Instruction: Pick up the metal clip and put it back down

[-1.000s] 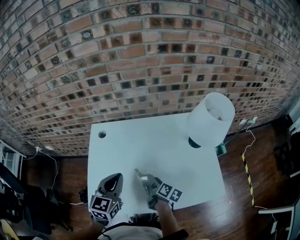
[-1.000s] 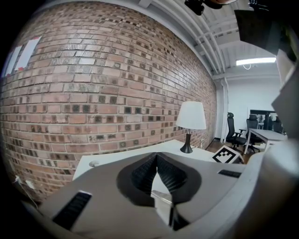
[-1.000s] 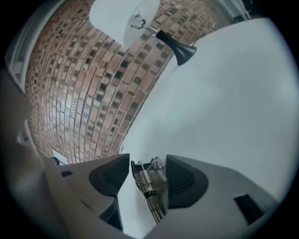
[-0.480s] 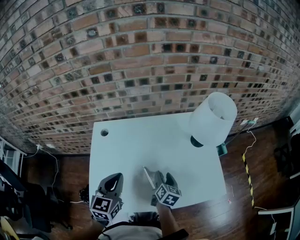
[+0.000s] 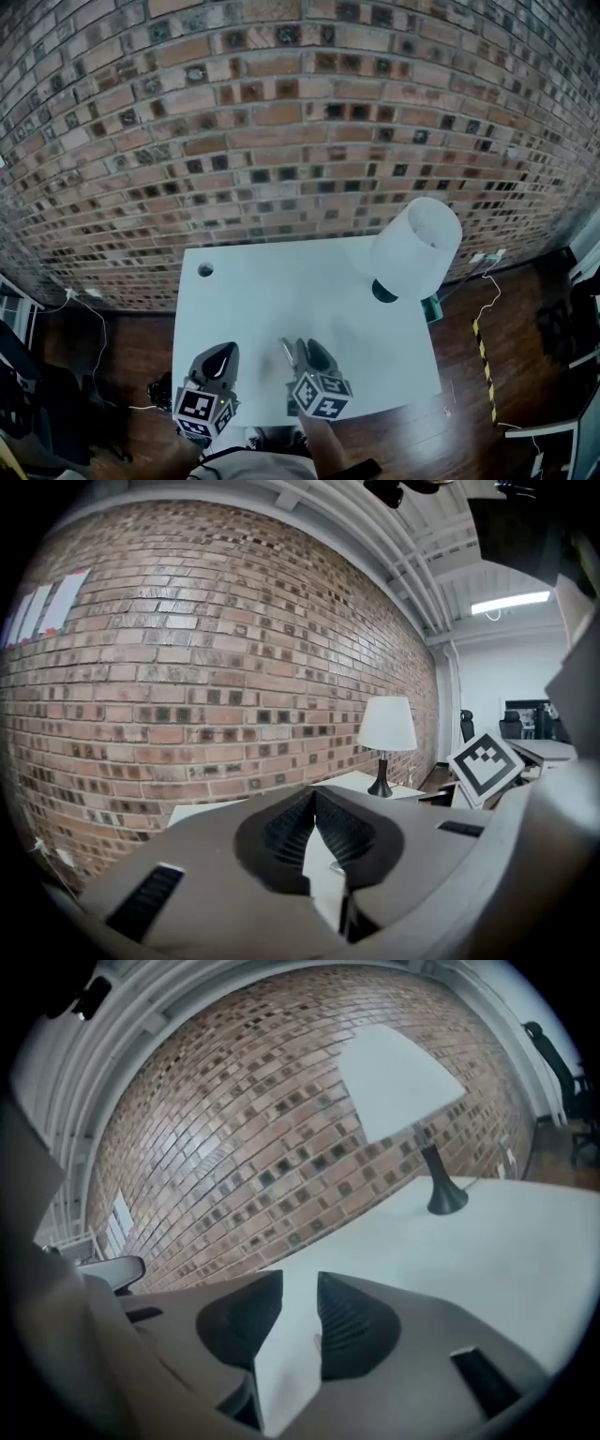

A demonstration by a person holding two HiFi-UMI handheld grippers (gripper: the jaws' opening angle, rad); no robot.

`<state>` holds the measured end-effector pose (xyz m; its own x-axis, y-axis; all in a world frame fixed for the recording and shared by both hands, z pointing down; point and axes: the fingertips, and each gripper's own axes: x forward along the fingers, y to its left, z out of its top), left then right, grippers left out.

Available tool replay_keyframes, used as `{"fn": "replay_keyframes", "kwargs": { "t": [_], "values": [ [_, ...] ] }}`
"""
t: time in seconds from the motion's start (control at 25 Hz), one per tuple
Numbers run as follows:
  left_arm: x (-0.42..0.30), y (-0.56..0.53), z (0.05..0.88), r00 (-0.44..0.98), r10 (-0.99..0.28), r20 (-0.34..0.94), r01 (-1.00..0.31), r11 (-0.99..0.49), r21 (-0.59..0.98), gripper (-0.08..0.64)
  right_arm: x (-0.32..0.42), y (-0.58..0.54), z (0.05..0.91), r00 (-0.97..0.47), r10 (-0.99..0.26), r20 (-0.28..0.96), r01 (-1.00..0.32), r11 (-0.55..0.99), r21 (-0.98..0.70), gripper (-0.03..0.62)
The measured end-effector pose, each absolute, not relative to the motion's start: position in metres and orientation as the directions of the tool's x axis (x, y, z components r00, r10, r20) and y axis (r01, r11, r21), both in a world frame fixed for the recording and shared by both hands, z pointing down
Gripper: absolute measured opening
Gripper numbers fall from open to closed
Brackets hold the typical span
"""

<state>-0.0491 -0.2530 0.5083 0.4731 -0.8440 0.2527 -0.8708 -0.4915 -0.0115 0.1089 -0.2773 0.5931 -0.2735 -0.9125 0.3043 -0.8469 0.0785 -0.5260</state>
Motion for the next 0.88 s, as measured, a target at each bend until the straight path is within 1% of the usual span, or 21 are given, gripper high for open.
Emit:
{"fn": "replay_keyframes", "kwargs": {
  "t": [0.08, 0.24, 0.36, 0.44, 0.56, 0.64, 0.76, 0.88],
  "values": [
    [-0.057, -0.256, 0.499, 0.465, -0.855, 0.229, -0.878, -0.479, -0.006, -0.005, 0.104, -0.281, 0.569, -0.271, -0.922, 0.275, -0.885, 0.127, -0.448, 0.065],
    [-0.082, -0.264, 0.472, 0.431, -0.887, 0.166, -0.898, -0.440, -0.021, -0.005, 0.100, -0.287, 0.516, -0.264, -0.944, 0.198, -0.940, 0.206, -0.272, 0.048],
    [-0.094, -0.267, 0.449, 0.410, -0.905, 0.113, -0.909, -0.416, -0.027, -0.005, 0.097, -0.287, 0.475, -0.252, -0.958, 0.138, -0.960, 0.229, -0.162, 0.037],
    [-0.095, -0.266, 0.433, 0.412, -0.908, 0.078, -0.910, -0.415, -0.026, -0.005, 0.091, -0.283, 0.445, -0.247, -0.965, 0.087, -0.965, 0.237, -0.115, 0.030],
    [-0.090, -0.260, 0.409, 0.426, -0.905, 0.017, -0.902, -0.426, -0.074, -0.005, 0.075, -0.273, 0.405, -0.270, -0.963, 0.008, -0.962, 0.269, -0.046, 0.006],
    [-0.087, -0.254, 0.394, 0.437, -0.899, -0.029, -0.895, -0.431, -0.118, -0.005, 0.059, -0.264, 0.382, -0.307, -0.951, -0.026, -0.952, 0.307, -0.008, -0.004],
    [-0.086, -0.245, 0.375, 0.451, -0.888, -0.087, -0.888, -0.437, -0.144, -0.005, 0.038, -0.249, 0.350, -0.352, -0.933, -0.077, -0.936, 0.349, 0.057, -0.020],
    [-0.084, -0.238, 0.362, 0.461, -0.881, -0.105, -0.883, -0.445, -0.148, -0.005, 0.030, -0.241, 0.338, -0.365, -0.925, -0.108, -0.929, 0.354, 0.110, -0.021]
  ]
}}
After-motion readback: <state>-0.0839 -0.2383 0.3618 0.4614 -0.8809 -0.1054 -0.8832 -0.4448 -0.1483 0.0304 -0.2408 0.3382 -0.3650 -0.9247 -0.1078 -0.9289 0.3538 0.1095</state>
